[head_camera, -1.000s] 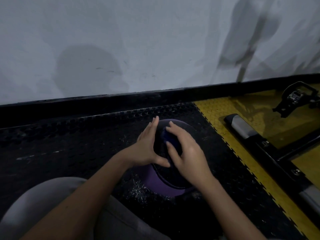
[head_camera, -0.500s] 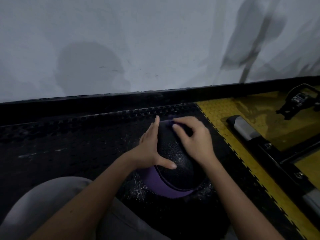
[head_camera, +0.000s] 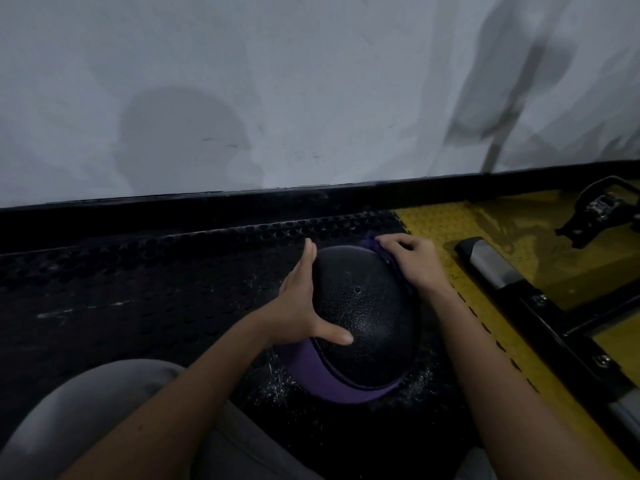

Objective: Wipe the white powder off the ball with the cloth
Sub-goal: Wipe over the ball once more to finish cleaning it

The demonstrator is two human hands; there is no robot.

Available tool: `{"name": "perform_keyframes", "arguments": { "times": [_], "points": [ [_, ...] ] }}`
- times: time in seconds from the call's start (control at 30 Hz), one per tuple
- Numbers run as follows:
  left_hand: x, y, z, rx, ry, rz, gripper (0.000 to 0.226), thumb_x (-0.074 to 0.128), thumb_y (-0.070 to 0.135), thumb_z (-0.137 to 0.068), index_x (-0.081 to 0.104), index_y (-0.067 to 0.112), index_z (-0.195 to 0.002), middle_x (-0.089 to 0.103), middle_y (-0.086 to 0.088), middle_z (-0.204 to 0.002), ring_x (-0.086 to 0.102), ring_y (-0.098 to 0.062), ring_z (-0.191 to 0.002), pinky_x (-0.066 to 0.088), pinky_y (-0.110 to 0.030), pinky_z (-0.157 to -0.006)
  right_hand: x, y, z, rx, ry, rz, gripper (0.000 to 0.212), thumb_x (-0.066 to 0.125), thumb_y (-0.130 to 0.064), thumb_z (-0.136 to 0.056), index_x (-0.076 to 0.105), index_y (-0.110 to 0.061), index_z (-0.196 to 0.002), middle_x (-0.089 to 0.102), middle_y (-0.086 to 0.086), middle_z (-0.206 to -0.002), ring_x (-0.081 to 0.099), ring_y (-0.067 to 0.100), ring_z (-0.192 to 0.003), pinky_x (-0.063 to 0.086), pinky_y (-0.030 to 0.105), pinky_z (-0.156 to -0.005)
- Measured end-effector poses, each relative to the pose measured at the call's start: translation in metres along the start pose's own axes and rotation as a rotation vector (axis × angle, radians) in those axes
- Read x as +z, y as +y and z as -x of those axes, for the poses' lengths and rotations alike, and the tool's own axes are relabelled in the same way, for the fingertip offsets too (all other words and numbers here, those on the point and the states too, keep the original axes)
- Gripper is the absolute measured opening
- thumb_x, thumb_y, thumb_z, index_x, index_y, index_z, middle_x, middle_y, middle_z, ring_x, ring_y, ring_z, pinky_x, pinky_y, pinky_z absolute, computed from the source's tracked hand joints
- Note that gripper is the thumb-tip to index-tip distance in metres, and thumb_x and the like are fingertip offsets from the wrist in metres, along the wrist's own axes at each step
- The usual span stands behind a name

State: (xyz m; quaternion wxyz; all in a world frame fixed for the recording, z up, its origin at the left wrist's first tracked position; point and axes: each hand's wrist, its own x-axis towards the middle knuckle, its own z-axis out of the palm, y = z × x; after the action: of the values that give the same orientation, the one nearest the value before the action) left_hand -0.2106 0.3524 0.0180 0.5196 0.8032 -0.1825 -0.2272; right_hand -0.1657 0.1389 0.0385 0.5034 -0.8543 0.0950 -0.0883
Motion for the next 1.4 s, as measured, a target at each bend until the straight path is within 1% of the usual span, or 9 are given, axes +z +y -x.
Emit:
{"name": "perform_keyframes", "arguments": {
  "times": [0.23,0.4,0.57,0.73,0.9,1.03,1.2,1.3,1.4],
  "points": [
    [0.002,-0.006,-0.003,-0.045,0.054,-0.021,0.148,0.082,0.060,-0.031,-0.038,0.050,-0.118,-0.020,0.015,-0.152,-0.011,-0.012,-0.142,0.014,-0.047,-0.116,0.032,-0.047,0.047,-0.502,-0.230,0.229,0.011,0.067,-0.016,-0.085,0.075,-0.016,-0.092,0.070,-0.008,-0.090,0.062,0.001,-0.086,0.044,0.012,-0.079],
    [0.004,-0.004,-0.004,-0.021,0.035,0.055,0.153,0.084,0.059,-0.032,-0.034,0.046,-0.129,-0.018,0.033,-0.141,-0.010,-0.007,-0.142,0.014,-0.046,-0.117,0.005,-0.025,0.001,-0.251,-0.157,0.170,0.013,0.066,-0.009,-0.084,0.074,-0.015,-0.093,0.072,0.002,-0.091,0.061,0.006,-0.084,0.043,0.017,-0.079],
    [0.003,0.002,0.002,-0.185,0.123,0.040,0.161,0.088,0.049,-0.028,-0.025,0.035,-0.141,-0.023,0.011,-0.152,-0.011,-0.015,-0.142,0.010,-0.049,-0.116,-0.008,0.010,-0.006,0.186,-0.065,0.005,0.010,0.061,-0.016,-0.090,0.071,-0.015,-0.090,0.068,0.004,-0.091,0.058,0.009,-0.078,0.045,0.020,-0.069],
    [0.004,0.004,0.002,-0.224,0.163,0.090,0.153,0.090,0.035,-0.041,-0.024,0.027,-0.143,-0.016,0.007,-0.154,-0.005,-0.015,-0.143,0.012,-0.046,-0.116,0.017,-0.029,-0.005,-0.094,-0.115,0.041,0.012,0.062,-0.011,-0.085,0.074,-0.011,-0.085,0.072,0.008,-0.092,0.060,0.007,-0.080,0.044,0.016,-0.071],
    [0.004,0.003,0.004,-0.249,0.161,0.050,0.154,0.090,0.035,-0.044,-0.029,0.022,-0.141,-0.017,0.003,-0.154,-0.009,-0.016,-0.143,0.012,-0.043,-0.116,0.058,-0.062,0.020,-0.480,-0.403,0.468,0.011,0.064,-0.022,-0.081,0.075,-0.023,-0.084,0.073,-0.005,-0.088,0.065,0.011,-0.086,0.049,0.027,-0.077],
    [0.003,0.005,0.002,-0.272,0.148,0.045,0.153,0.089,0.036,-0.043,-0.027,0.023,-0.142,-0.018,0.004,-0.154,-0.007,-0.016,-0.143,0.012,-0.043,-0.116,0.033,-0.052,-0.016,-0.288,-0.388,0.426,0.013,0.065,-0.015,-0.083,0.076,-0.016,-0.089,0.073,0.002,-0.092,0.062,0.006,-0.085,0.047,0.023,-0.082],
    [0.003,0.009,0.003,-0.276,0.135,0.109,0.152,0.089,0.034,-0.039,-0.020,0.025,-0.145,-0.017,0.007,-0.154,-0.003,-0.017,-0.143,0.016,-0.045,-0.115,0.012,-0.018,-0.033,0.047,-0.285,0.310,0.019,0.059,-0.013,-0.089,0.073,-0.001,-0.094,0.070,0.016,-0.101,0.055,0.011,-0.083,0.042,0.011,-0.059],
    [0.002,0.008,0.003,-0.286,0.141,0.070,0.151,0.089,0.035,-0.042,-0.022,0.023,-0.144,-0.016,0.006,-0.154,-0.004,-0.017,-0.143,0.014,-0.044,-0.116,0.028,-0.035,-0.030,-0.026,-0.300,0.319,0.015,0.061,-0.018,-0.084,0.075,-0.015,-0.086,0.072,0.004,-0.094,0.062,0.012,-0.090,0.047,0.022,-0.080],
    [0.002,0.007,0.003,-0.289,0.146,0.057,0.153,0.089,0.036,-0.042,-0.025,0.020,-0.143,-0.017,0.003,-0.154,-0.007,-0.017,-0.143,0.012,-0.041,-0.116,0.055,-0.062,-0.007,-0.256,-0.412,0.483,0.015,0.061,-0.024,-0.083,0.075,-0.023,-0.083,0.073,0.000,-0.089,0.063,0.011,-0.085,0.048,0.025,-0.076]
  ]
}}
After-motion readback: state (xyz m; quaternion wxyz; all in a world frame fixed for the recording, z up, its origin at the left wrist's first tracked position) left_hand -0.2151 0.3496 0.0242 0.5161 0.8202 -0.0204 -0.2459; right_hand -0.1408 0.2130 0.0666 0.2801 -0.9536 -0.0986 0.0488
